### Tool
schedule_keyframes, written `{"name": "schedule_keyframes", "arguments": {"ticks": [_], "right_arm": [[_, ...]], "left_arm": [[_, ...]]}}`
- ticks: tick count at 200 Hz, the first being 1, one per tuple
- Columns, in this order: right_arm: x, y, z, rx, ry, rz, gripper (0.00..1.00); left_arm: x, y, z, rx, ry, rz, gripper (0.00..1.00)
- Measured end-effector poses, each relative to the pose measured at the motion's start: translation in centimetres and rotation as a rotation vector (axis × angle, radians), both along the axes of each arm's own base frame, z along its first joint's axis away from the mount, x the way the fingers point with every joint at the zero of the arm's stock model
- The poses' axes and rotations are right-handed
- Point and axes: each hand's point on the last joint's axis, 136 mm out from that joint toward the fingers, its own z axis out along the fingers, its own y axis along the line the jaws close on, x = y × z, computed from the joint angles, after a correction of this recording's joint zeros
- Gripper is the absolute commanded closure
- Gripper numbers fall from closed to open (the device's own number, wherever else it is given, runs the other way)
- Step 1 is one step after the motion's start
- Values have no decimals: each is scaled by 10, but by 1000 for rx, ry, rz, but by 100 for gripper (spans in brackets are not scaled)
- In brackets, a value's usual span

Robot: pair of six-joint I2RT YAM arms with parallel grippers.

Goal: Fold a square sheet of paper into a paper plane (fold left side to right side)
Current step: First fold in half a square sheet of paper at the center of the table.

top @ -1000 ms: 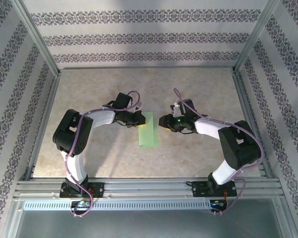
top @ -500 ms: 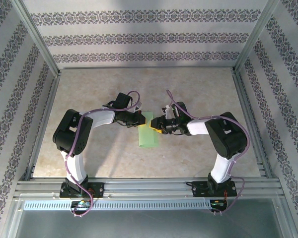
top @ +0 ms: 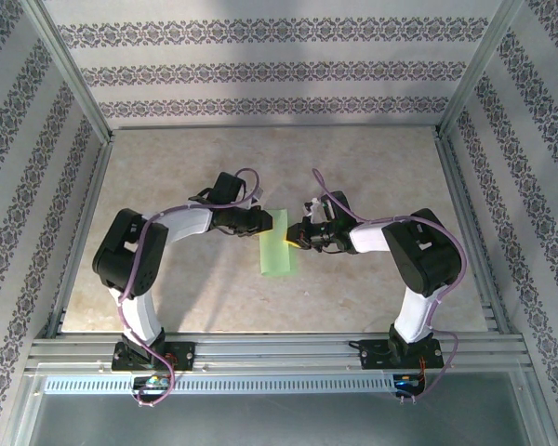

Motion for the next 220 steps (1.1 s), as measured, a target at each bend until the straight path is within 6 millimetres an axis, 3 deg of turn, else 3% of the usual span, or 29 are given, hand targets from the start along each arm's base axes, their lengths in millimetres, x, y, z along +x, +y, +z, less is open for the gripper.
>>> {"name": "schedule_keyframes", "arguments": {"ticks": [31, 50, 97, 171, 220], "right_arm": [[1, -4, -7, -50, 3, -4, 100], [2, -3, -7, -67, -3, -1, 100], [2, -1, -10, -92, -12, 9, 100], [2, -3, -15, -116, 1, 6, 100], [1, -3, -16, -120, 4, 8, 100]], "left_arm": [[2, 11, 27, 42, -87, 33, 62], [0, 19, 33, 71, -112, 48, 59], [-17, 29, 2, 130, -36, 61, 52], [-28, 22, -36, 178, 49, 28, 50], [-28, 16, -45, 188, 73, 26, 51]]}}
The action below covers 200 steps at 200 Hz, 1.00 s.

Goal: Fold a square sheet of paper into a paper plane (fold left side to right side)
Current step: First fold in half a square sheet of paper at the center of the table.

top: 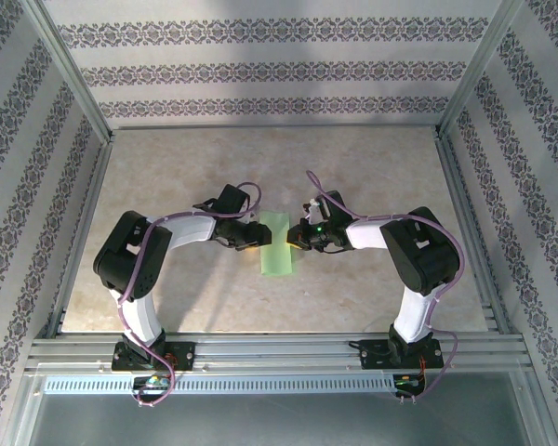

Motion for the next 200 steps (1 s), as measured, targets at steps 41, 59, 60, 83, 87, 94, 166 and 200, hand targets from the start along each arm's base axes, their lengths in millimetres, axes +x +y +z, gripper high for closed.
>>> {"name": "schedule_keyframes", "arguments": {"ticks": [41, 59, 60, 83, 87, 94, 166, 200], "right_arm": [[0, -1, -1, -10, -4, 2, 92], [-1, -3, -3, -22, -2, 0, 87], [-1, -3, -4, -24, -1, -1, 86], [-3, -7, -5, -52, 2, -5, 80], [-3, -8, -4, -57, -3, -3, 79], [-4, -10, -2, -67, -7, -4, 77], [2, -47, 37, -188, -137, -64, 67], [4, -71, 44, -225, -164, -122, 67]], "left_arm": [[2, -2, -4, 26, 10, 12, 55], [3, -1, -5, 41, 21, 23, 56], [3, -1, -5, 42, 21, 23, 56], [3, -1, -7, 72, 19, 32, 56], [3, -1, -7, 76, 19, 31, 56], [3, -1, -7, 86, 17, 33, 57], [4, -1, -10, 150, 28, 57, 56], [4, -1, -11, 154, 42, 66, 55]]}}
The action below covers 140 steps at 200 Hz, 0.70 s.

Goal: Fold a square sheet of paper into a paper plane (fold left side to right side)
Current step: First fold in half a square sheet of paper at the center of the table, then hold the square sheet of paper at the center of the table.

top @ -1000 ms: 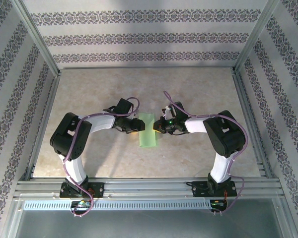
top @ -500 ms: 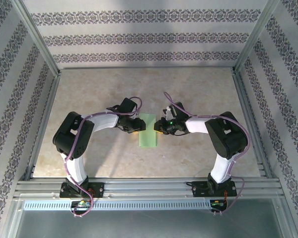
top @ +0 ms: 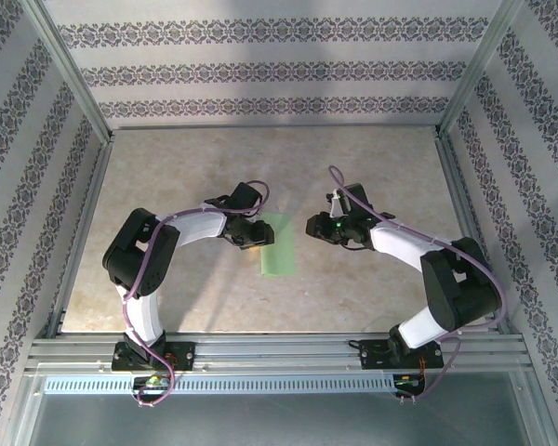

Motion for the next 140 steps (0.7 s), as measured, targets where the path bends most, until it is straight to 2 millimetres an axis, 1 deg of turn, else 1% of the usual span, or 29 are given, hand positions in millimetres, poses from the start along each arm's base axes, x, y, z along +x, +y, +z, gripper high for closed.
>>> {"name": "schedule_keyframes", "arguments": {"ticks": [16, 41, 140], "right_arm": [[-1, -7, -2, -16, 1, -11, 67], [-4, -10, -7, -34, 15, -13, 67], [-6, -11, -8, -37, 22, -13, 67]], "left_arm": [[0, 0, 0, 1, 6, 4, 55], [0, 0, -1, 2, 15, 12, 55], [1, -1, -2, 5, 28, 19, 54]]}}
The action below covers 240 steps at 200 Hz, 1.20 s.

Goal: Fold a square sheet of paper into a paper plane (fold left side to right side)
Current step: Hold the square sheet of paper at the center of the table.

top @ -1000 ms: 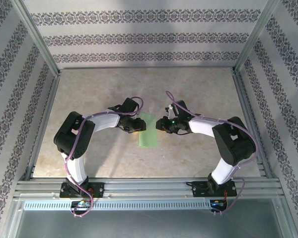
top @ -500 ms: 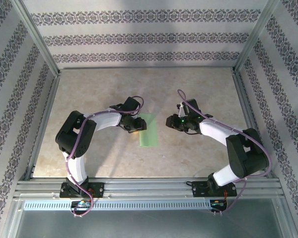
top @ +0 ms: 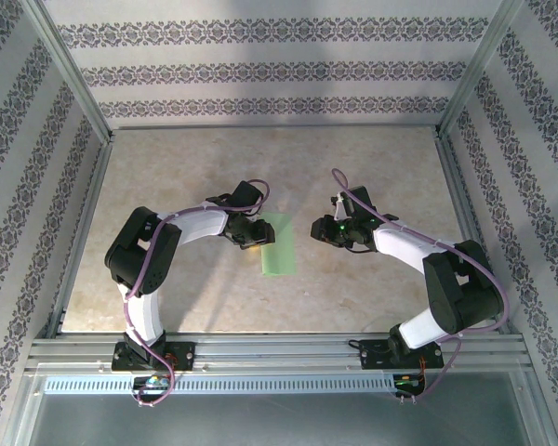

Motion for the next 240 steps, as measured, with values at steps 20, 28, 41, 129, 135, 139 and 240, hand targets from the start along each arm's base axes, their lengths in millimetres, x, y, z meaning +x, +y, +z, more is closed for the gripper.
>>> {"name": "schedule_keyframes", "arguments": {"ticks": [20, 28, 41, 129, 135, 139, 240], "right_arm": [[0, 0, 0, 0, 0, 0, 67], [0, 0, 0, 0, 0, 0, 67], [0, 0, 0, 0, 0, 0, 67], [-1, 1, 0, 2, -1, 7, 67], [-1, 1, 0, 3, -1, 10, 67], [-1, 1, 0, 4, -1, 10, 67], [-17, 48, -23, 82, 106, 135, 93]], "left_arm": [[0, 0, 0, 2, 2, -2, 54], [0, -1, 1, 4, 3, -3, 54], [0, 0, 0, 9, 7, -3, 54], [0, -1, 0, 35, 14, -8, 53], [0, -1, 0, 35, 14, -8, 53], [0, -1, 0, 35, 14, -8, 54], [0, -1, 0, 36, 15, -9, 53]]}}
